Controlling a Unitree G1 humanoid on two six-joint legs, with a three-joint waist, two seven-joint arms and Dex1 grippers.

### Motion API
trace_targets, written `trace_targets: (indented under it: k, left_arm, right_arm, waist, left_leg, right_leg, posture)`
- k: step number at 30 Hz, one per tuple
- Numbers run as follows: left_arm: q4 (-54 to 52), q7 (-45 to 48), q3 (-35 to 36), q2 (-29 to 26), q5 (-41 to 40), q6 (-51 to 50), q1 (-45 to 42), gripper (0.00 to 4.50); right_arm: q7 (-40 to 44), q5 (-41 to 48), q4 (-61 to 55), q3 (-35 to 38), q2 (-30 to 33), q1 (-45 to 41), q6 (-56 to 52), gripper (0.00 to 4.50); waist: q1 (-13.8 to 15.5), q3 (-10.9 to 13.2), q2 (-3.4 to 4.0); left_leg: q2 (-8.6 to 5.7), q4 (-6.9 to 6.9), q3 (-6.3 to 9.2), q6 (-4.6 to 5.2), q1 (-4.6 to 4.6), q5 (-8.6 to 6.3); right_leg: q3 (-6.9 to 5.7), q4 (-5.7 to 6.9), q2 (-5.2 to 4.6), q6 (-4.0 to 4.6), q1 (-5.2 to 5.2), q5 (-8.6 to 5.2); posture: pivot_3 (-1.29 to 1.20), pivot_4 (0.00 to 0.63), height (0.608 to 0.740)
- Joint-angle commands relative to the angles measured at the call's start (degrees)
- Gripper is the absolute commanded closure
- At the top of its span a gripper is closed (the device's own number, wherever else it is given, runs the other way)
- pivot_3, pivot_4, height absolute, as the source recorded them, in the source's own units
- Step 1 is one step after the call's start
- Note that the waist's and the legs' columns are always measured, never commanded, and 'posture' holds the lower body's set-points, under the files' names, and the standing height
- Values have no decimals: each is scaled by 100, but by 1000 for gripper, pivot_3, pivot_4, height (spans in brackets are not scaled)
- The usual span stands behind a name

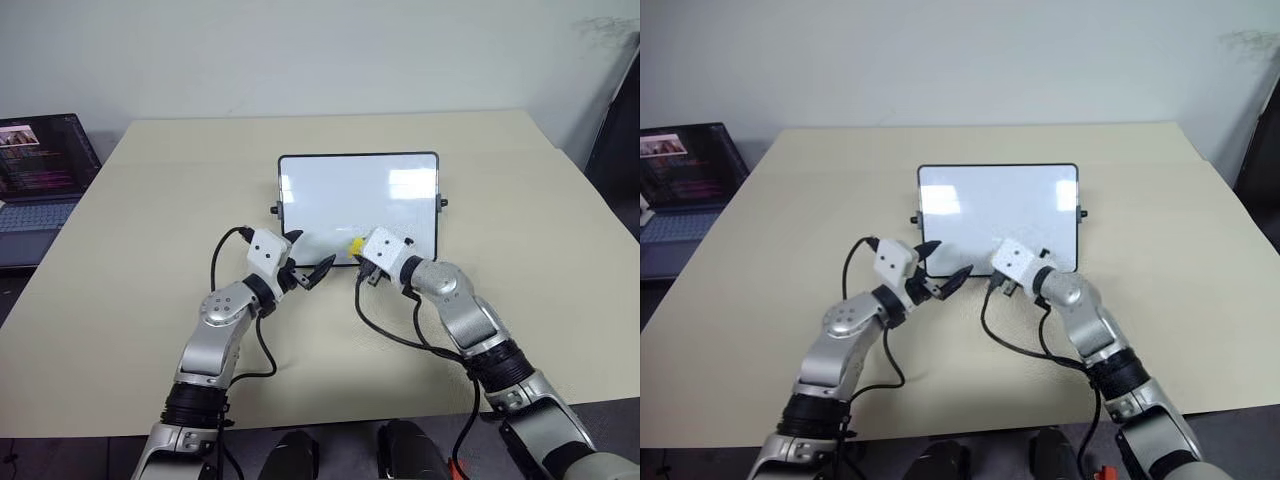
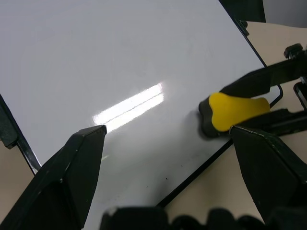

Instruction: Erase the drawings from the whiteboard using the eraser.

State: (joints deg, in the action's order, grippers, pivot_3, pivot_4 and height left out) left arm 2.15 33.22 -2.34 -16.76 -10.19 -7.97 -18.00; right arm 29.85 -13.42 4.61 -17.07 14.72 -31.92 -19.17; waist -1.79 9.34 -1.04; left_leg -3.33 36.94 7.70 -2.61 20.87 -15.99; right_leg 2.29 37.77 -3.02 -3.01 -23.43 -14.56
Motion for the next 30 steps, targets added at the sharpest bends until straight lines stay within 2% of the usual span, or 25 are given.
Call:
trace_targets:
  k: [1,4,7,10,18,27,30]
  left_arm:
    - [-124,23,-14,27,-28,160,-82,0]
    - [-93,32,-22,43,-20,192,-93,0]
    - [-41,53,-21,39,-21,231,-123,0]
    - [-15,47,-19,46,-22,258,-135,0]
    - [16,38,-9,69,-30,280,-151,0]
    - [134,123,-59,84,-57,295,-291,0]
    - [103,329,-103,70,-174,200,-386,0]
  right_arm:
    - [-103,338,-561,504,-82,-127,-468,3167]
    - [-109,527,-850,736,-124,-176,-1021,3167]
    - [-396,1057,-1404,1571,-485,-303,-3005,3167]
    - [-693,1259,-1766,2000,-693,-374,-4025,3167]
    - [-1234,1491,-2464,2451,-728,-34,-4956,3167]
    - [-1583,1696,-2527,2496,-692,-7,-4969,3167]
    - [-1637,1740,-2545,2595,-507,-20,-4979,3167]
  waist:
    - [1,0,0]
    - [-2,0,0]
    - [0,0,0]
    - [9,0,1]
    - [8,0,1]
    - [-2,0,1]
    - [0,0,1]
  left_leg:
    - [0,0,0,0,0,0]
    - [1,-1,0,1,1,-1]
    - [2,-1,1,1,1,-1]
    - [2,0,5,3,4,-2]
    - [0,-3,1,9,5,-5]
    - [-1,-2,-1,9,5,-5]
    - [-1,-2,0,9,6,-5]
  right_leg:
    - [0,0,0,0,0,0]
    - [0,-1,-1,0,0,0]
    - [0,0,-3,0,-1,0]
    - [0,1,-4,1,-2,0]
    - [1,-1,-5,0,-6,0]
    - [1,1,-4,0,-7,0]
    - [0,1,-3,0,-6,0]
  posture:
    - [0,150,740]
    - [0,150,740]
    - [0,150,740]
    - [0,150,740]
    - [0,150,740]
    - [0,150,740]
    - [0,150,740]
